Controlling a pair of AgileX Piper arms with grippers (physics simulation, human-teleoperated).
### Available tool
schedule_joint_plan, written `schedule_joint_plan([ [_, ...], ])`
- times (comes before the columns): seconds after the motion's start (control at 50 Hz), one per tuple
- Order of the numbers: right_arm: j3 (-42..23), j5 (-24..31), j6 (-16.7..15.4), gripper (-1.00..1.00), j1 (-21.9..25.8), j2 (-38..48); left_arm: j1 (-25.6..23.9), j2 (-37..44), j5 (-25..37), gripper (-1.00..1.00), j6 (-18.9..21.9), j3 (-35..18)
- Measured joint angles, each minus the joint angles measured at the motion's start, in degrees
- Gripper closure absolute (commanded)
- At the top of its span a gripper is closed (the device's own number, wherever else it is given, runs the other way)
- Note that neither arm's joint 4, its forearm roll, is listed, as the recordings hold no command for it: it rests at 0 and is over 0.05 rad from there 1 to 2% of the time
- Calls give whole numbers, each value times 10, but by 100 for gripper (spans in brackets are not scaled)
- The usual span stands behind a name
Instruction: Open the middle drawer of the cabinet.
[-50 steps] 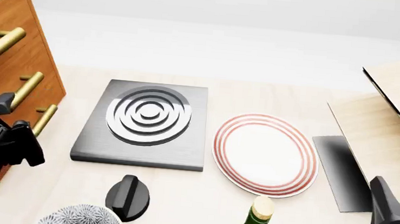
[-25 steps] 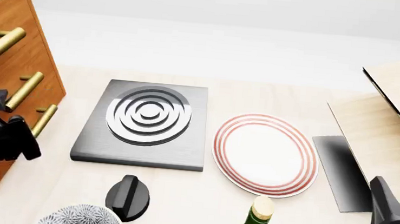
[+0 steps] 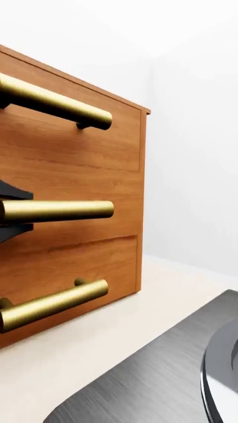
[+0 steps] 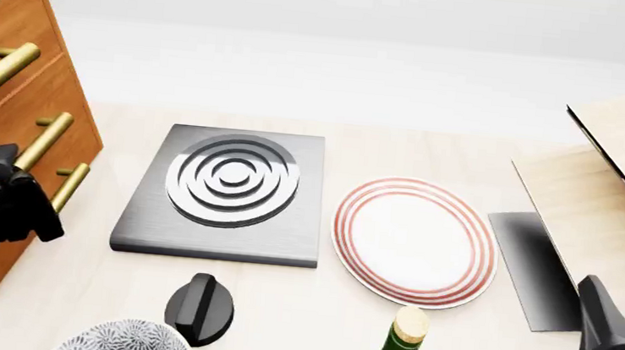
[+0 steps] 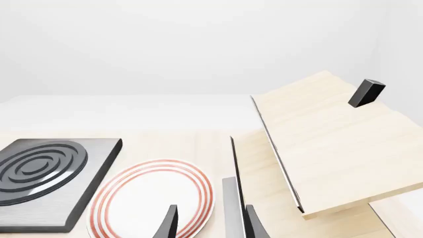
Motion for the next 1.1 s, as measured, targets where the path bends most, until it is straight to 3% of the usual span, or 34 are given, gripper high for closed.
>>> schedule_joint_plan([
  [1.1, 0, 3, 0, -100, 1, -4, -28, -6, 0, 100, -1, 7],
])
